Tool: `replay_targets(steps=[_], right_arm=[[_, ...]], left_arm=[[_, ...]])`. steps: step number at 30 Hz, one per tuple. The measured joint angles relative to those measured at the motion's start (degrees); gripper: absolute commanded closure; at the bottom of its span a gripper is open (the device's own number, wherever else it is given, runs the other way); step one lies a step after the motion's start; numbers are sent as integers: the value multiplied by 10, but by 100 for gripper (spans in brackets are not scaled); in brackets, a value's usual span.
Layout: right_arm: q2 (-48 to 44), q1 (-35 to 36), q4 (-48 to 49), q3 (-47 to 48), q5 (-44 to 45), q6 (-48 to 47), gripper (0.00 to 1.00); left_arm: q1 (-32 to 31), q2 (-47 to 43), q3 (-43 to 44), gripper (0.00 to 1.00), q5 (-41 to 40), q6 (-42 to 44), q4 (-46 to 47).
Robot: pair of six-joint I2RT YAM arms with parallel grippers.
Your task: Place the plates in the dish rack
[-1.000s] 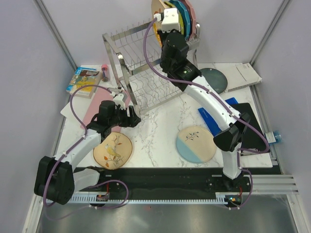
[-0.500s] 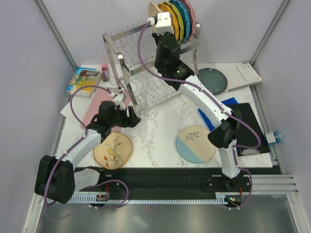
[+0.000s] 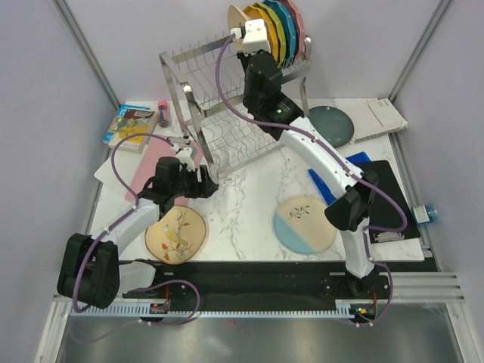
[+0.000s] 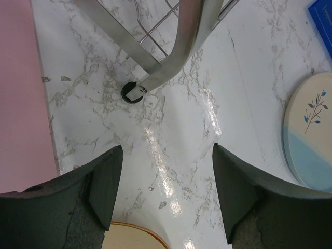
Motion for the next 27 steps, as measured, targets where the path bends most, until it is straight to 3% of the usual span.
replay_targets(steps=[8,10,14,15,18,27], right_arm=[[-2,-7,-19,0,-35,14,100],[-3,-7,-22,0,-38,15,89],[-3,-7,-23,0,-39,15,79],[-3,-7,-23,0,-40,15,68],[-3,-5,-14,0,-47,16,52],[-3,7,26,5,-59,7,39]], left_arm=[[2,9,0,23,0,0,0],[2,9,0,23,0,0,0],[2,9,0,23,0,0,0],[2,9,0,23,0,0,0],[2,9,0,23,0,0,0],[2,9,1,22,4,0,-1]])
